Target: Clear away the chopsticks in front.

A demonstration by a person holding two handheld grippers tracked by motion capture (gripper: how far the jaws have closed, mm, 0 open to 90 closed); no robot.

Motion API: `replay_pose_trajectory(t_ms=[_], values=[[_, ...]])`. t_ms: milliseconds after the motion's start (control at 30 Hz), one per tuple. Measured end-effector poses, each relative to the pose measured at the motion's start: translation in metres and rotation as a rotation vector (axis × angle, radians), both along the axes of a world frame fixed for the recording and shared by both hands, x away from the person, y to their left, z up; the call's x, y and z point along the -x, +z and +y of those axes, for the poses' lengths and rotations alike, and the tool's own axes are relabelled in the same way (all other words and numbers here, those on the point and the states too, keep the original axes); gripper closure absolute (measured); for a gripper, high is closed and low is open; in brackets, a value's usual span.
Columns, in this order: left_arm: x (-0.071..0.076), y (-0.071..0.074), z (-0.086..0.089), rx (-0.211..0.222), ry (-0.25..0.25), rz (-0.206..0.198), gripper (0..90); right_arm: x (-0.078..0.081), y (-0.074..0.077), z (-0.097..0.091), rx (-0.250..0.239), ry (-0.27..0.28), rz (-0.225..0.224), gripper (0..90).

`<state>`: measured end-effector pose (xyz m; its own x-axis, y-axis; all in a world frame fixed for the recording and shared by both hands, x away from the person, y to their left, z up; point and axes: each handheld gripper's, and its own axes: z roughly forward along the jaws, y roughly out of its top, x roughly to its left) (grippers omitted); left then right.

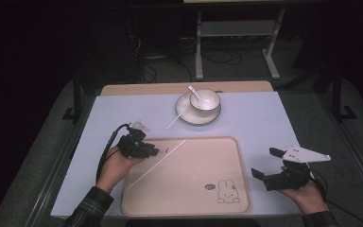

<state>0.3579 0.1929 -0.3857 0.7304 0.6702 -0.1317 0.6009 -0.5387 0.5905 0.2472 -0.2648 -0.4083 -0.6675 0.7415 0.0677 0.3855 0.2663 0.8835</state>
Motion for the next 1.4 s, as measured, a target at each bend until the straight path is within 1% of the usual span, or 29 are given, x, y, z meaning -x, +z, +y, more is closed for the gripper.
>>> replay_pose_trajectory(t_ms=[33,67,100,133,167,200,233,267,367,433,467,500,533,567,700,733,833,900,933,967,1000,1067,1100,1200,1267,1333,1400], values=[[-0.012,0.004,-0.005,-0.006,0.007,0.0,68.3,0.0,0.0,-0.001,-0.002,-0.002,0.001,0.0],[-0.012,0.004,-0.005,-0.006,0.007,0.0,68.6,0.0,0.0,-0.001,-0.002,-0.002,0.001,0.0],[-0.024,0.008,-0.01,-0.017,0.007,-0.003,69.2,0.0,0.0,-0.001,-0.005,-0.002,0.001,0.0],[-0.024,0.008,-0.01,-0.017,0.007,-0.003,69.2,0.0,0.0,-0.001,-0.005,-0.002,0.001,0.0],[-0.039,0.013,-0.016,-0.032,0.018,-0.009,69.4,0.0,0.0,-0.001,-0.005,-0.001,0.003,0.0],[-0.039,0.013,-0.016,-0.032,0.018,-0.009,69.6,0.0,0.0,-0.001,-0.005,-0.001,0.003,0.0],[-0.053,0.016,-0.022,-0.039,0.023,-0.009,69.8,0.0,0.0,-0.002,-0.005,-0.002,0.004,0.0],[-0.053,0.016,-0.022,-0.039,0.023,-0.009,70.1,0.0,0.0,-0.002,-0.005,-0.002,0.004,0.0],[-0.074,0.017,-0.03,-0.046,0.028,0.006,70.7,0.0,0.0,-0.002,-0.007,-0.003,0.006,0.0],[-0.086,0.016,-0.038,-0.054,0.014,0.023,70.7,0.0,0.0,-0.003,-0.008,-0.003,0.004,0.0],[-0.095,0.015,-0.046,-0.072,0.008,0.025,71.0,0.0,0.0,-0.003,-0.01,-0.005,0.002,0.0],[-0.1,0.014,-0.051,-0.081,0.005,0.032,72.0,0.0,0.0,-0.003,-0.011,-0.005,0.003,0.0],[-0.1,0.014,-0.051,-0.081,0.005,0.032,72.1,0.0,0.0,-0.004,-0.011,-0.006,0.003,0.0],[-0.104,0.013,-0.055,-0.084,0.007,0.034,72.3,0.0,0.0,-0.004,-0.011,-0.006,0.003,0.0],[-0.118,0.008,-0.067,-0.132,-0.001,0.041,73.5,0.0,0.0,-0.004,-0.013,-0.004,0.002,0.0],[-0.121,0.006,-0.069,-0.137,-0.002,0.043,73.9,0.0,0.0,-0.004,-0.015,-0.004,0.002,0.0],[-0.13,0.002,-0.073,-0.141,-0.001,0.052,74.6,0.0,0.0,-0.005,-0.016,-0.004,-0.001,0.0],[-0.135,-0.003,-0.076,-0.126,0.007,0.069,74.7,0.0,0.0,-0.005,-0.017,-0.004,0.0,0.0],[-0.135,-0.003,-0.076,-0.126,0.007,0.069,74.6,0.0,0.0,-0.005,-0.017,-0.004,0.0,0.0],[-0.138,-0.007,-0.078,-0.137,0.012,0.079,74.6,0.0,0.0,-0.005,-0.018,-0.002,-0.001,0.0],[-0.138,-0.007,-0.078,-0.137,0.012,0.079,74.7,0.0,0.0,-0.005,-0.018,-0.002,-0.001,0.0],[-0.141,-0.012,-0.078,-0.143,0.017,0.089,74.6,0.0,0.0,-0.005,-0.019,-0.002,0.0,0.0],[-0.142,-0.016,-0.08,-0.15,0.019,0.095,76.0,0.0,0.0,-0.005,-0.02,-0.002,-0.002,0.0],[-0.144,-0.02,-0.081,-0.15,0.019,0.103,77.6,0.0,0.0,-0.005,-0.019,-0.002,-0.001,0.0],[-0.144,-0.022,-0.083,-0.15,0.021,0.101,78.4,0.0,0.0,-0.005,-0.019,-0.003,0.0,0.0],[-0.145,-0.023,-0.083,-0.151,0.024,0.103,81.3,0.0,0.0,-0.005,-0.02,-0.002,-0.002,0.0],[-0.145,-0.023,-0.084,-0.157,0.036,0.098,82.2,0.0,0.0,-0.005,-0.02,-0.002,-0.001,0.0]])
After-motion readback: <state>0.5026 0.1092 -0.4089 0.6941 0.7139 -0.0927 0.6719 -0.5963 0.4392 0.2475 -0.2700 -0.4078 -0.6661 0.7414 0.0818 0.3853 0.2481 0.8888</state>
